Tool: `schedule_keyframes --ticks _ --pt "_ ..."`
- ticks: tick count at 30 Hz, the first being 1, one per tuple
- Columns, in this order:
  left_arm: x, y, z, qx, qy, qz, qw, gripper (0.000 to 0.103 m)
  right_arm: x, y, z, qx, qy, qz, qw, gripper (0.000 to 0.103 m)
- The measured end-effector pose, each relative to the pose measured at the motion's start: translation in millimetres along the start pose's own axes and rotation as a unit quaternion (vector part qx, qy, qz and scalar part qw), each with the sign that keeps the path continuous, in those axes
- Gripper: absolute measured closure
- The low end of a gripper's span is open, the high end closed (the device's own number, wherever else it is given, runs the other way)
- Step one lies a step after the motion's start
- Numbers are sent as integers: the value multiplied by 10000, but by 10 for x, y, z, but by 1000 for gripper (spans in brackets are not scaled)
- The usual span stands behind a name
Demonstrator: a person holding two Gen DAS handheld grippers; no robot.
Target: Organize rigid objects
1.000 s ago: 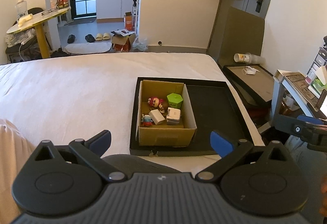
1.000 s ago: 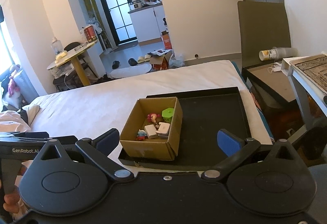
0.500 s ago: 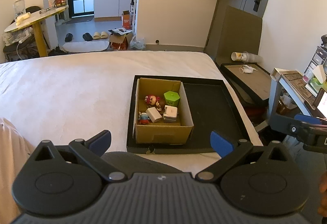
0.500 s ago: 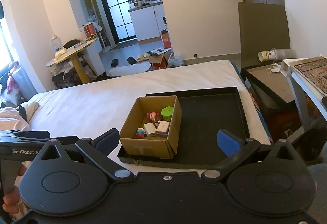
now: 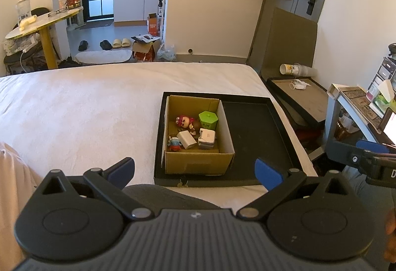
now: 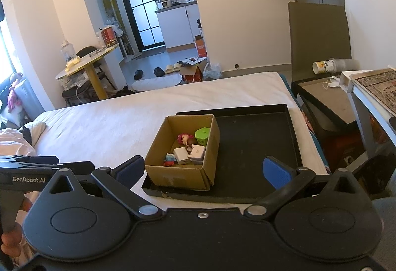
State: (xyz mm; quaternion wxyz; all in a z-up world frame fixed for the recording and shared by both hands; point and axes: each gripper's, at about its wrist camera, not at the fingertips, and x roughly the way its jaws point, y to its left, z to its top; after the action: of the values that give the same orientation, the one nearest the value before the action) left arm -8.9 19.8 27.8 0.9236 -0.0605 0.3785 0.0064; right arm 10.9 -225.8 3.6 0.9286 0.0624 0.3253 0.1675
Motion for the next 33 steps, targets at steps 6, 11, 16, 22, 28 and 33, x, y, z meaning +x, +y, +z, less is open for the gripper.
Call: schedule_keyframes --ticks 6,11,16,22,28,33 --pt "-20 5 6 -29 -7 -31 10000 0 5 2 -9 -24 43 -12 10000 0" --pt "-27 -2 6 -15 -5 -43 10000 0 -10 -1 -8 3 7 -53 10000 0" --pt "-33 -13 0 18 0 -72 10000 0 -24 -3 -14 2 -5 -86 10000 0" --pt "-39 -25 3 27 11 -87 10000 0 -28 -7 -13 22 10 -55 10000 0" --pt "-43 -28 2 25 8 -91 10000 0 -38 -4 -32 33 5 -38 10000 0" --pt "-50 -40 6 39 -8 -68 10000 0 -55 4 -44 34 -18 -49 10000 0"
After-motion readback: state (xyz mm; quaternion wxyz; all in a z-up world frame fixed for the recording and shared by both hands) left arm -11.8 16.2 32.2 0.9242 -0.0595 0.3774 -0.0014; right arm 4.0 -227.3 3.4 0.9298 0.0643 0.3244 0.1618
